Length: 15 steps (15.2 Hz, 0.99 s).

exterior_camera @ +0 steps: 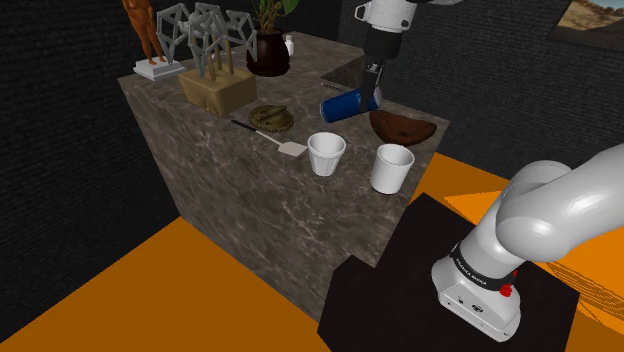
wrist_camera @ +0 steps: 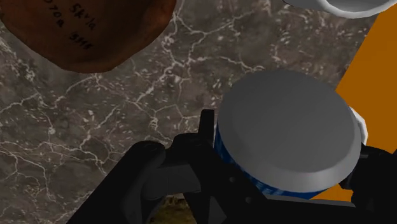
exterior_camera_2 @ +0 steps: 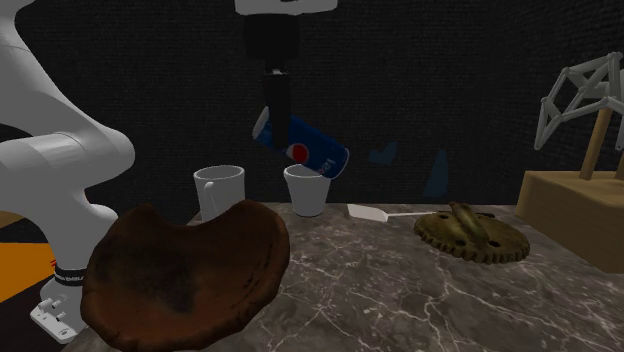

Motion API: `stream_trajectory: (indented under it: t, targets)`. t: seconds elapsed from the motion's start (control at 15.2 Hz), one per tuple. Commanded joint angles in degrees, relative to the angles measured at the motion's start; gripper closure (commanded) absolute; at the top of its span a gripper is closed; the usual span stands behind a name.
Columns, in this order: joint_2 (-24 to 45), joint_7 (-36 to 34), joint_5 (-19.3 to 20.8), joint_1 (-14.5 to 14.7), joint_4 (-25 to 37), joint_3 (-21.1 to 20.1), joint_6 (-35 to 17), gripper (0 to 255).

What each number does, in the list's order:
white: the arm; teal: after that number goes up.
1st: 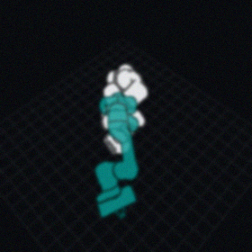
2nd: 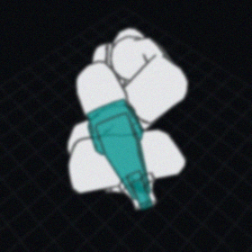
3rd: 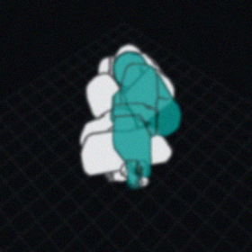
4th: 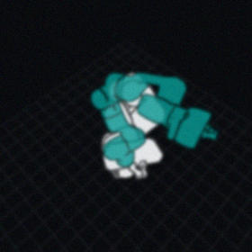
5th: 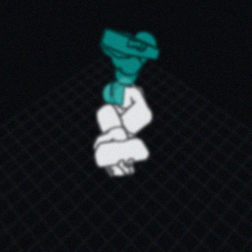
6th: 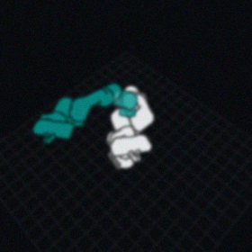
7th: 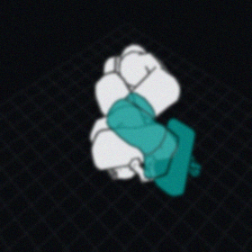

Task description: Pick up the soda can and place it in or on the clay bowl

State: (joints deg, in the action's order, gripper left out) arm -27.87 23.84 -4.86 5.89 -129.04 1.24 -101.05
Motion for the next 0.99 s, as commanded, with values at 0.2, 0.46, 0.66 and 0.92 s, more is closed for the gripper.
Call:
stream_trajectory:
  t: [0.2,0.46,0.66,0.92]
  targets:
    - [0.0,-0.3,0.1,0.0,3.8,0.0,3.8,255]
    - [-0.7,0.8,0.6,-0.5,5.6,1.0,6.3,255]
    - [-3.1,4.5,2.2,-1.9,4.1,4.0,7.5,255]
    - [-5.5,9.6,4.7,-3.9,3.0,8.0,9.1,255]
